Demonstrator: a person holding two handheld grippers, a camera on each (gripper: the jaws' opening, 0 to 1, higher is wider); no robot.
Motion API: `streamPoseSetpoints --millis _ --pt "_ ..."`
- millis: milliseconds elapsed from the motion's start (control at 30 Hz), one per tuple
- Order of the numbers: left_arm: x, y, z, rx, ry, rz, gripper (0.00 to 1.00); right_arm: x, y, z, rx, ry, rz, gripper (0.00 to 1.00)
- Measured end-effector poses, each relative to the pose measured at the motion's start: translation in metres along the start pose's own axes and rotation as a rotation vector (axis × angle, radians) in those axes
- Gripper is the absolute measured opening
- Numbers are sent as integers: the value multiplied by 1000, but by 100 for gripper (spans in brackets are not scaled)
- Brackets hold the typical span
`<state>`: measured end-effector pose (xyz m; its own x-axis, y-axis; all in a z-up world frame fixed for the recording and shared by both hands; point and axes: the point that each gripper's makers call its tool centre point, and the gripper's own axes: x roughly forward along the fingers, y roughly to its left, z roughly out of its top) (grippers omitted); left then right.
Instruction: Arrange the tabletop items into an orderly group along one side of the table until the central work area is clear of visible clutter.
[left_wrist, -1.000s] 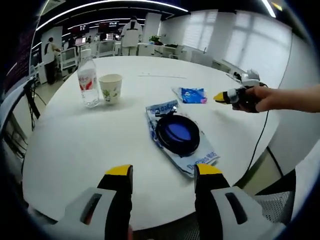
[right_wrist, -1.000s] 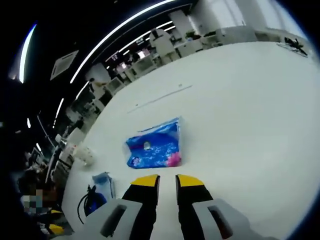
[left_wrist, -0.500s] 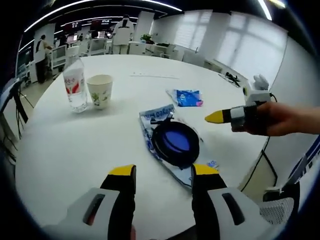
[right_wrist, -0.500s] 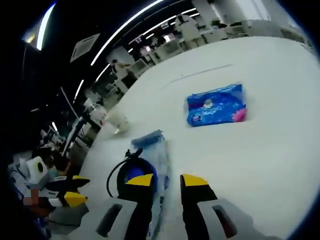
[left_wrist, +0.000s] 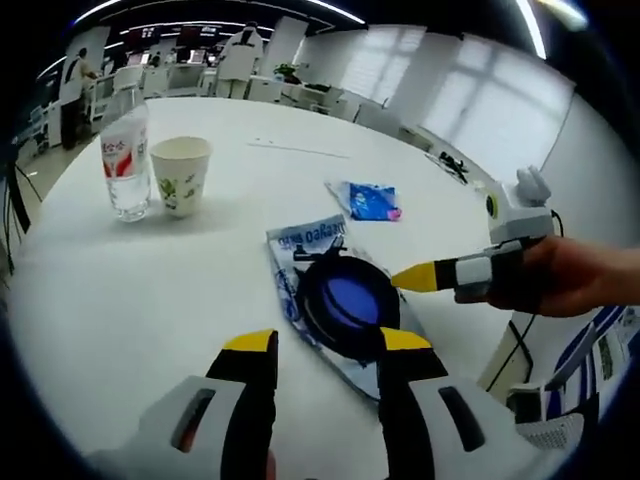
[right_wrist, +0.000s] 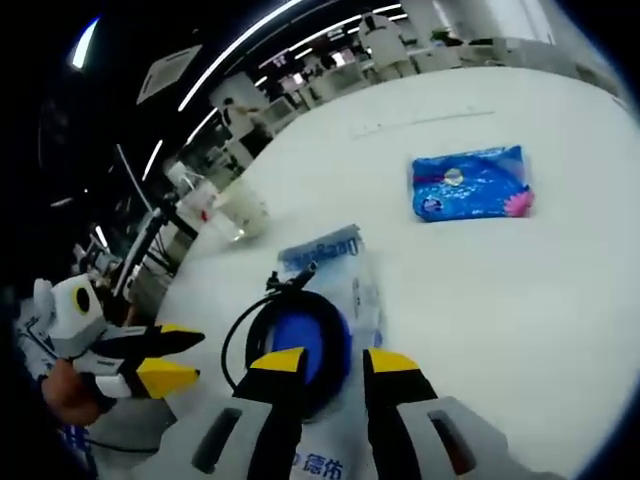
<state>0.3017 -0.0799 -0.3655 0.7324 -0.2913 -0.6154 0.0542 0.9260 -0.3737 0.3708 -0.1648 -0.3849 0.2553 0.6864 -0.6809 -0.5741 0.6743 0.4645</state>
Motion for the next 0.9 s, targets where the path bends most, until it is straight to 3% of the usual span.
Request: streamPoseSetpoints --millis 333,467,700,800,900 --pt "23 -4 1 -43 18 -59 36 13 6 -14 -6 41 -40 19" --pt "28 -20 5 -55 28 -81 33 13 1 -16 -13 44 -60 15" --pt "44 -8 5 -55 44 -65 21 15 -5 -14 -65 55 -94 12" --pt "43 -5 2 -72 41 -50 14 16 0 -15 -93 56 -118 12" --pt "42 -3 1 -92 36 -48 13 17 -3 -14 -97 54 -125 12"
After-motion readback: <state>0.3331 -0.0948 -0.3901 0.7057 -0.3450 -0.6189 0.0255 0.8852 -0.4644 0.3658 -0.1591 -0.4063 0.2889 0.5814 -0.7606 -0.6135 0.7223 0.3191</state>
